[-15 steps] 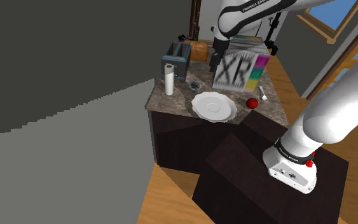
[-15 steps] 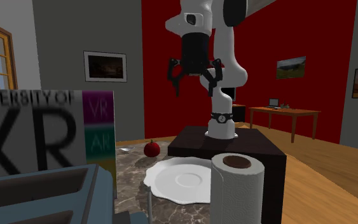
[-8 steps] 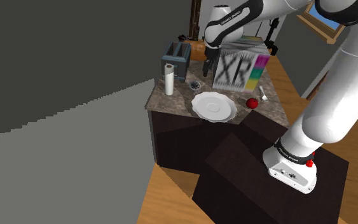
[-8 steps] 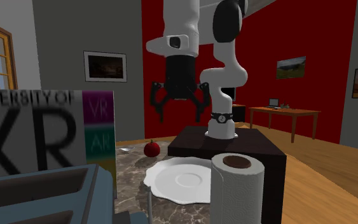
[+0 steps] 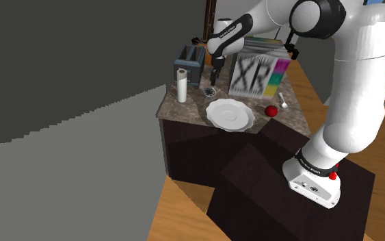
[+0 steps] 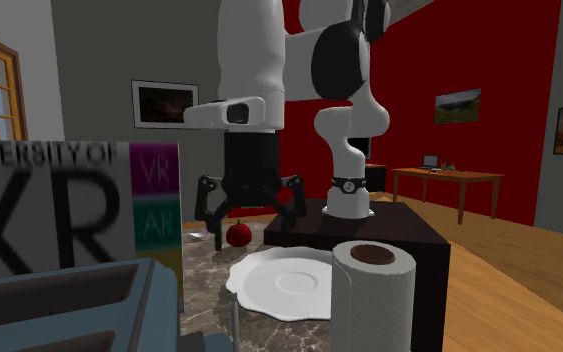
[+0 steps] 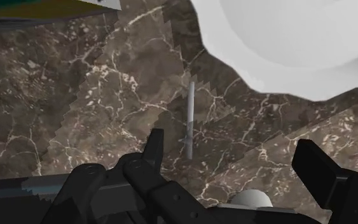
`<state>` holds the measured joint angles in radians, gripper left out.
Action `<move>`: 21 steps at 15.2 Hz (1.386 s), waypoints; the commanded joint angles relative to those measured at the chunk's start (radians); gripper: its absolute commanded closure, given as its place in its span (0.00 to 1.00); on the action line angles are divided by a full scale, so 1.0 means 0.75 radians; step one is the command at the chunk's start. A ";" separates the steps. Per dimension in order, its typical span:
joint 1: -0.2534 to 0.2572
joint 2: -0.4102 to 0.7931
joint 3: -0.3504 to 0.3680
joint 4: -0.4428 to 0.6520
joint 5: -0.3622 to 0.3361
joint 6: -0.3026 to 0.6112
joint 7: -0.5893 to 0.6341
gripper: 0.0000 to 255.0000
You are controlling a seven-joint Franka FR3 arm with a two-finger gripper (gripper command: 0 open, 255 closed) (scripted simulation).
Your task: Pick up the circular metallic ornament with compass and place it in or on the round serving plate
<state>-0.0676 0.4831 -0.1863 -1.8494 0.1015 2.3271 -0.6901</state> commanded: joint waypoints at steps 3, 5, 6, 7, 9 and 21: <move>-0.044 0.236 0.026 0.235 0.020 -0.010 -0.062 0.00; -0.047 0.260 0.030 0.236 0.024 0.013 -0.064 0.00; -0.048 0.272 0.032 0.237 0.026 0.024 -0.065 0.00; -0.049 0.284 0.034 0.238 0.028 0.035 -0.066 0.00; -0.052 0.310 0.037 0.241 0.032 0.058 -0.069 0.00; -0.055 0.330 0.040 0.245 0.035 0.074 -0.070 1.00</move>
<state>-0.1085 0.7308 -0.1562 -1.6657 0.1279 2.3828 -0.7429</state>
